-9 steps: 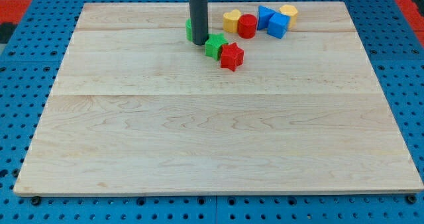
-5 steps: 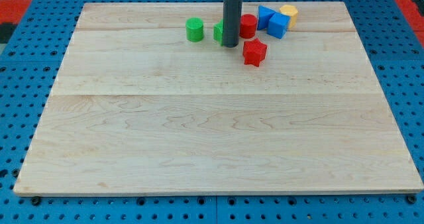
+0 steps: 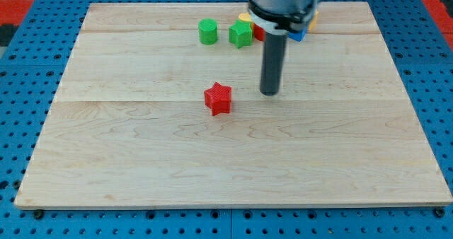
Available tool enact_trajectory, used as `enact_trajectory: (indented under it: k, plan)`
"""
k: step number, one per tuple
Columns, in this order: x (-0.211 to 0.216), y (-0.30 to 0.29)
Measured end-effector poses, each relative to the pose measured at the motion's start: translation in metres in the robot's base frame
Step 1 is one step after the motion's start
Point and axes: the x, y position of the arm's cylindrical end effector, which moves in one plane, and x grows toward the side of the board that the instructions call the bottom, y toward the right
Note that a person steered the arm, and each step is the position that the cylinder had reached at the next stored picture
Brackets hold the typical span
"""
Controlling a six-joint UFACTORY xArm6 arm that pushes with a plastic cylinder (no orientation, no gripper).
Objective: Move the red star to the center of the board
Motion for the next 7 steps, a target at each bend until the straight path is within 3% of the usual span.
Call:
enact_trajectory:
  k: [1, 2, 3, 4, 5, 7]
  plan:
    - [0.049, -0.049]
    - [0.022, -0.086]
    - [0.016, -0.048]
    - [-0.047, -0.013]
    - [-0.087, -0.018]
    - [-0.128, 0.002]
